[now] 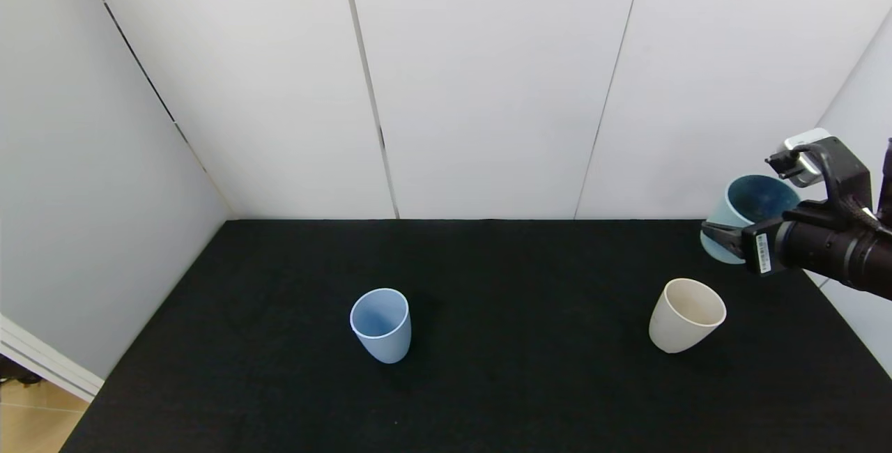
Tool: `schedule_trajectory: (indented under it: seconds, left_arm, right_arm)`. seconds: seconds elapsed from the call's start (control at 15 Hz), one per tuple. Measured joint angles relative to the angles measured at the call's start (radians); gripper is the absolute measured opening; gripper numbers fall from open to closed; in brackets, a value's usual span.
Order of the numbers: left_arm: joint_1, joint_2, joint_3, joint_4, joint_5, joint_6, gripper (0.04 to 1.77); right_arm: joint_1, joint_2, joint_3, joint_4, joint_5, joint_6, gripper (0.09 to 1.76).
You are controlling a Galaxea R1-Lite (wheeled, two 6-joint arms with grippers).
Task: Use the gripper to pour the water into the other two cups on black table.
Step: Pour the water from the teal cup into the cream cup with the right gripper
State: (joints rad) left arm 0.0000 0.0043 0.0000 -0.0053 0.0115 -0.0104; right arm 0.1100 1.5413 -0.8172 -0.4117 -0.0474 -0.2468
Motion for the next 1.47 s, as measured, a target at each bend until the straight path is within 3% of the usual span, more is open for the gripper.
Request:
schedule_trajectory:
  seconds: [0.53, 1.27, 1.47]
  left_arm:
    - [0.000, 0.000, 0.000, 0.000, 0.000, 0.000, 1.72]
    - [0.000, 0.000, 0.000, 0.000, 0.000, 0.000, 1.72]
    - [0.000, 0.000, 0.000, 0.000, 0.000, 0.000, 1.72]
  right_arm:
    - [-0.165, -0.031, 0.020, -0.006, 0.000, -0.308, 1.22]
    - [-0.160, -0.027, 0.148, -0.021, -0.014, -0.587, 1.22]
    - [-0.163, -0.023, 0.183, -0.084, -0.014, -0.650, 1.22]
